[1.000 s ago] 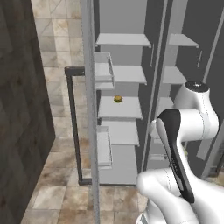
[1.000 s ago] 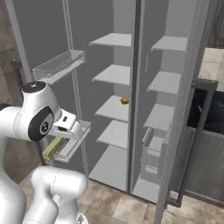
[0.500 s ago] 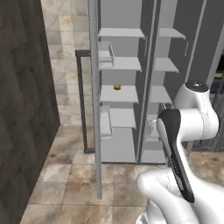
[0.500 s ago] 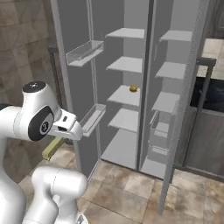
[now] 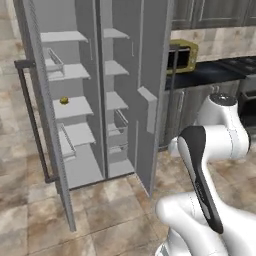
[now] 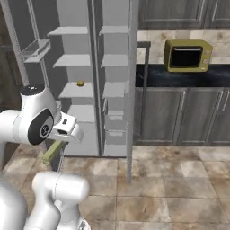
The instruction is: Retrieve the butter from the fridge and place it on a plate on the dining table. Then retrieve the butter knife by the fridge and place it near the plate.
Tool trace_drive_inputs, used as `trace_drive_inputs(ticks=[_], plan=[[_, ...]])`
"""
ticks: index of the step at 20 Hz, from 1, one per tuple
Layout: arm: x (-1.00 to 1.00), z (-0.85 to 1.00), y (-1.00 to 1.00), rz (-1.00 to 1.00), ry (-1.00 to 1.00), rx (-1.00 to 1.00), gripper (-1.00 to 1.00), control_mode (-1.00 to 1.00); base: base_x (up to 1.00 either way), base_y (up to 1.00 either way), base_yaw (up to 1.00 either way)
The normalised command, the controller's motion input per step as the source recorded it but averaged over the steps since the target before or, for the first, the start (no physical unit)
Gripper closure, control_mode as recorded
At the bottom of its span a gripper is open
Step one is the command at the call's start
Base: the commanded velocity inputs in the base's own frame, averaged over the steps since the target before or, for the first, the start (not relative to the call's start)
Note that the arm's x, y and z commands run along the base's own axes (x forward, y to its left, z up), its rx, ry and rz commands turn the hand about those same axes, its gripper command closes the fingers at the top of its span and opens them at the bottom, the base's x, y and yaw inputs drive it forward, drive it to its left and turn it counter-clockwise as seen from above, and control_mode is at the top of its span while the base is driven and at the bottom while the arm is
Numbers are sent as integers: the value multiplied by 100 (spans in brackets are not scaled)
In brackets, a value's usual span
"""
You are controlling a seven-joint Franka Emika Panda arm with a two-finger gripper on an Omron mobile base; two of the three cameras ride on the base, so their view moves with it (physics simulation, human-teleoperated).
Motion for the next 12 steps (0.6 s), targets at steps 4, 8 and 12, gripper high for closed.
trace_drive_inputs(ticks=[4,8,12], plan=[[0,0,0,0,0,0,100,100,-17,0,-92],[0,0,0,0,0,0,100,100,-3,0,-94],[0,0,0,0,0,0,100,100,0,0,-95]])
